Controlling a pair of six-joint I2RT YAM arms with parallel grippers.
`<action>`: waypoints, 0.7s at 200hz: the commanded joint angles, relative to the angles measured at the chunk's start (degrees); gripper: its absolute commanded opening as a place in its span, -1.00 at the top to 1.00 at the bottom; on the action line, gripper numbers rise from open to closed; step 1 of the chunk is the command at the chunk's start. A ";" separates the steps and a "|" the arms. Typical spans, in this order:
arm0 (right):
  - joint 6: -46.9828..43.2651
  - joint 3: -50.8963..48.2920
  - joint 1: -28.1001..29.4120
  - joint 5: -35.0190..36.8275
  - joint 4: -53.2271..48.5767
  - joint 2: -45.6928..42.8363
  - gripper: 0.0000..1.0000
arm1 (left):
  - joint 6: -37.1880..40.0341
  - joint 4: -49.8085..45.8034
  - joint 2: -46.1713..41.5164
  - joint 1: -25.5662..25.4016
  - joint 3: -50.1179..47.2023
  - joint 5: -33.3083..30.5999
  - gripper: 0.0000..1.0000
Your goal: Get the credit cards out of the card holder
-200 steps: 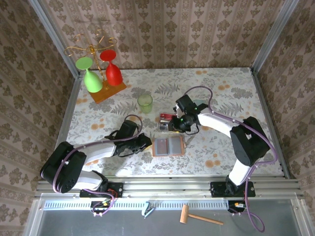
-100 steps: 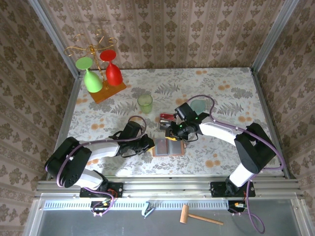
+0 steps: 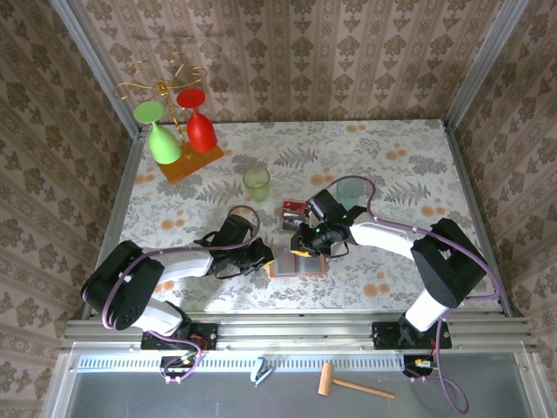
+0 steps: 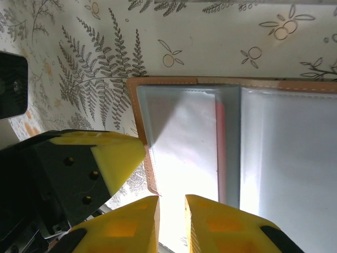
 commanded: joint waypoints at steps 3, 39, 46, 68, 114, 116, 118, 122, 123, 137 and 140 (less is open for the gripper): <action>0.28 0.29 0.80 -1.80 0.33 1.96 0.60 | 0.63 -0.44 0.86 -0.29 0.38 -0.57 0.79; -0.61 1.58 1.45 -2.04 -0.42 4.11 0.59 | 0.66 0.00 1.35 -0.14 0.07 -0.62 0.79; -0.71 1.81 1.54 -2.15 -0.46 4.54 0.59 | 0.68 0.10 1.47 -0.14 0.05 -0.62 0.79; -1.05 2.48 1.77 -2.37 -0.66 5.57 0.59 | 0.72 0.25 1.95 -0.06 0.00 -0.54 0.79; -1.71 3.78 2.41 -2.95 -0.99 7.17 0.58 | 0.85 0.22 2.22 0.20 0.02 -0.54 0.79; -1.77 3.75 2.42 -3.01 -0.99 7.20 0.58 | 0.85 0.20 2.18 0.23 0.01 -0.56 0.79; -1.78 3.87 2.43 -3.05 -0.93 7.26 0.58 | 0.85 0.21 2.20 0.17 0.00 -0.58 0.79; -1.81 3.88 2.47 -3.12 -0.91 7.38 0.57 | 0.85 0.25 2.20 0.23 0.04 -0.62 0.79; -1.83 3.94 2.50 -3.12 -0.86 7.46 0.57 | 0.85 0.22 2.21 0.24 0.02 -0.62 0.79; -1.98 4.08 2.60 -3.21 -0.89 7.78 0.57 | 0.84 0.22 2.18 0.24 -0.08 -0.61 0.79; -2.02 4.09 2.58 -3.16 -0.98 7.88 0.57 | 0.85 0.27 2.15 0.30 -0.04 -0.61 0.79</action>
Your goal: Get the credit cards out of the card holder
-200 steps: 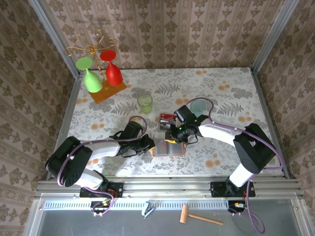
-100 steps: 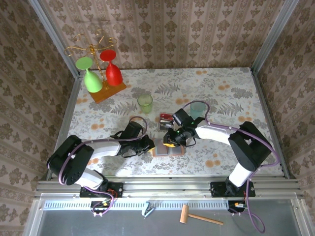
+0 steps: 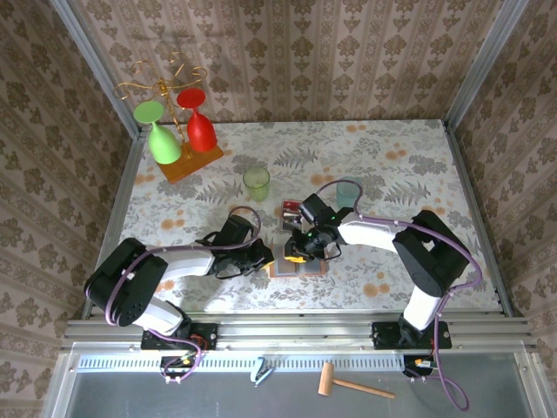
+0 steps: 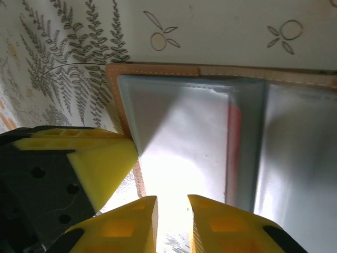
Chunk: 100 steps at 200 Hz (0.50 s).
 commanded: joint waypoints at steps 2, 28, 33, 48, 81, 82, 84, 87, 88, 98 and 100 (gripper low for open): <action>-1.35 1.75 0.52 -1.56 -1.21 1.68 0.57 | 0.85 -0.42 0.77 0.14 -0.05 -0.60 0.79; -1.68 2.00 0.62 -1.26 -1.58 2.30 0.56 | 0.85 -0.34 0.83 0.28 -0.23 -0.56 0.79; -1.70 1.96 0.61 -1.17 -1.64 2.36 0.56 | 0.84 -0.27 0.75 0.22 -0.25 -0.56 0.79; -1.93 1.88 0.60 -0.96 -1.80 2.71 0.55 | 0.76 -0.29 0.62 0.27 -0.37 -0.56 0.79; -2.56 1.82 0.60 0.50 -2.92 2.76 0.53 | 0.70 -0.32 0.10 0.25 -0.74 -0.88 0.79; -2.61 1.83 0.61 0.54 -2.97 2.74 0.53 | 0.69 -0.31 0.07 0.27 -0.75 -0.89 0.79; -2.70 1.79 0.62 0.69 -3.11 2.74 0.53 | 0.68 -0.29 0.03 0.28 -0.76 -0.91 0.79; -2.86 1.80 0.62 0.75 -3.22 2.67 0.53 | 0.66 -0.25 -0.03 0.28 -0.76 -0.93 0.79; -2.89 1.78 0.62 0.84 -3.25 2.69 0.53 | 0.67 -0.31 -0.04 0.28 -0.76 -0.96 0.79; -3.25 1.80 0.62 1.43 -3.78 2.50 0.52 | 0.68 -0.43 -0.12 0.22 -0.89 -0.99 0.80; -3.34 1.79 0.62 1.57 -3.91 2.46 0.52 | 0.68 -0.46 -0.13 0.24 -0.93 -0.97 0.79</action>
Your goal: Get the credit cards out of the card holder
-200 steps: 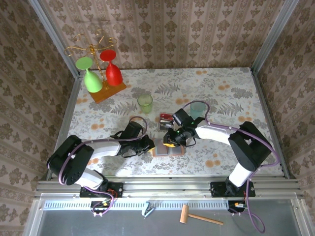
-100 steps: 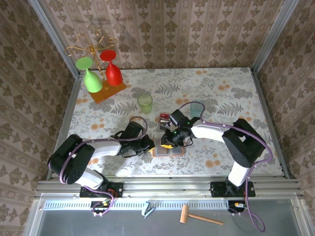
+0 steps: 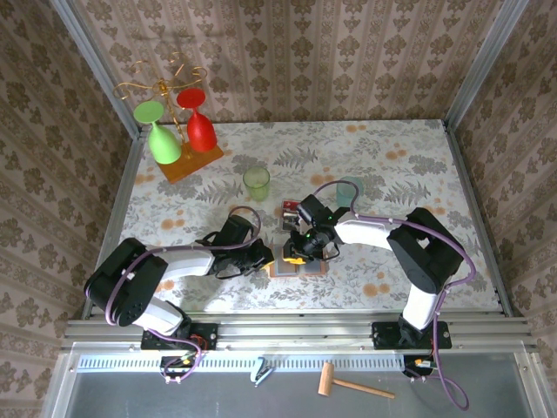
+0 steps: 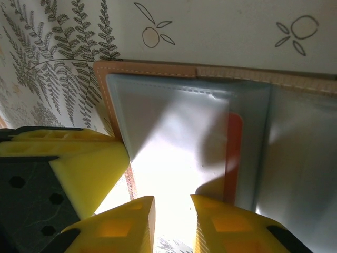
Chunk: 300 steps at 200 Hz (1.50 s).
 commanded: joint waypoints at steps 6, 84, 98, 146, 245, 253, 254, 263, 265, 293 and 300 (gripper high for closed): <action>-2.03 0.96 0.39 2.32 -3.56 0.25 0.52 | 0.74 -0.53 -0.18 0.26 -1.02 -0.97 0.80; -3.24 0.42 0.40 4.77 -5.11 -1.48 0.51 | 0.73 -0.90 -0.58 0.24 -1.73 -1.24 0.80; -3.50 0.25 0.31 4.80 -4.89 -1.79 0.51 | 0.85 -0.97 -0.46 0.24 -1.72 -1.24 0.80; -3.46 -0.83 -0.22 3.69 -3.49 -2.13 0.52 | 0.85 -1.63 -0.83 0.26 -1.65 -1.38 0.80; -3.07 -4.37 -2.14 0.60 1.05 -3.67 0.54 | 1.55 -4.37 -0.67 0.28 0.46 -1.55 0.80; -2.87 -4.76 -2.32 -0.01 1.75 -3.61 0.54 | 1.65 -4.58 -0.77 0.24 0.76 -1.59 0.80; -2.86 -4.82 -2.37 -0.10 1.84 -3.62 0.54 | 1.65 -4.59 -0.81 0.22 0.79 -1.59 0.80; -2.69 -5.18 -2.49 -0.34 2.49 -3.62 0.54 | 1.64 -5.10 -0.96 0.22 1.22 -1.50 0.80; -2.68 -5.28 -2.50 -0.42 2.64 -3.62 0.54 | 1.67 -5.25 -1.02 0.27 1.31 -1.50 0.80; -2.07 -6.66 -2.92 -1.87 5.25 -3.73 0.55 | 1.90 -7.98 -3.52 0.28 3.17 -2.01 0.79; -1.82 -7.04 -3.01 -2.22 5.96 -3.86 0.54 | 2.15 -8.96 -4.17 0.25 3.78 -2.26 0.79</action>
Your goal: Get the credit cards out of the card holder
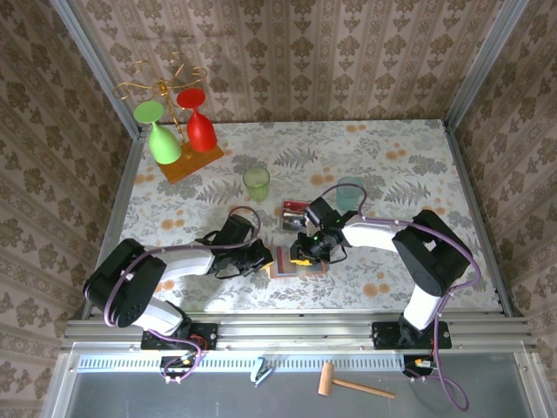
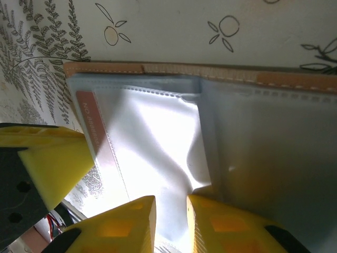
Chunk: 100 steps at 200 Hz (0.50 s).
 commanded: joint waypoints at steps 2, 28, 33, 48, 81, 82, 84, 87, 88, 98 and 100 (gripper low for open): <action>0.76 -1.82 -0.47 -1.93 2.60 -1.50 0.55 | 1.68 -5.12 -3.35 0.21 2.77 -1.72 0.79; 1.49 -3.00 -0.78 -3.28 5.12 -1.45 0.55 | 1.48 -6.02 -4.90 -0.11 4.07 -2.16 0.70; 1.64 -3.17 -0.90 -3.51 5.62 -1.50 0.55 | 1.38 -5.96 -4.95 -0.33 4.32 -2.21 0.69; 2.09 -3.87 -1.17 -4.24 6.86 -1.44 0.55 | 1.08 -5.99 -4.71 -0.93 5.27 -2.30 0.65; 3.17 -5.54 -1.79 -5.58 9.62 -1.32 0.55 | -0.25 -3.69 -2.52 -2.40 6.46 -1.81 0.60; 3.22 -5.57 -1.83 -5.67 9.69 -1.32 0.55 | -0.34 -3.56 -2.42 -2.47 6.43 -1.74 0.60; 3.26 -5.67 -1.87 -5.72 9.86 -1.26 0.55 | -0.51 -3.22 -2.28 -2.49 6.54 -1.65 0.60; 3.38 -5.84 -1.92 -5.77 10.06 -1.26 0.55 | -0.63 -2.89 -2.03 -2.59 6.58 -1.49 0.59; 3.37 -5.90 -1.94 -5.77 10.13 -1.25 0.55 | -0.70 -2.81 -1.91 -2.60 6.58 -1.45 0.59; 3.62 -6.42 -2.09 -6.00 10.89 -1.29 0.55 | -1.03 -2.35 -1.03 -2.91 6.79 -1.35 0.58; 3.73 -6.51 -2.13 -6.02 11.01 -1.28 0.55 | -1.03 -2.41 -0.87 -2.93 6.90 -1.38 0.57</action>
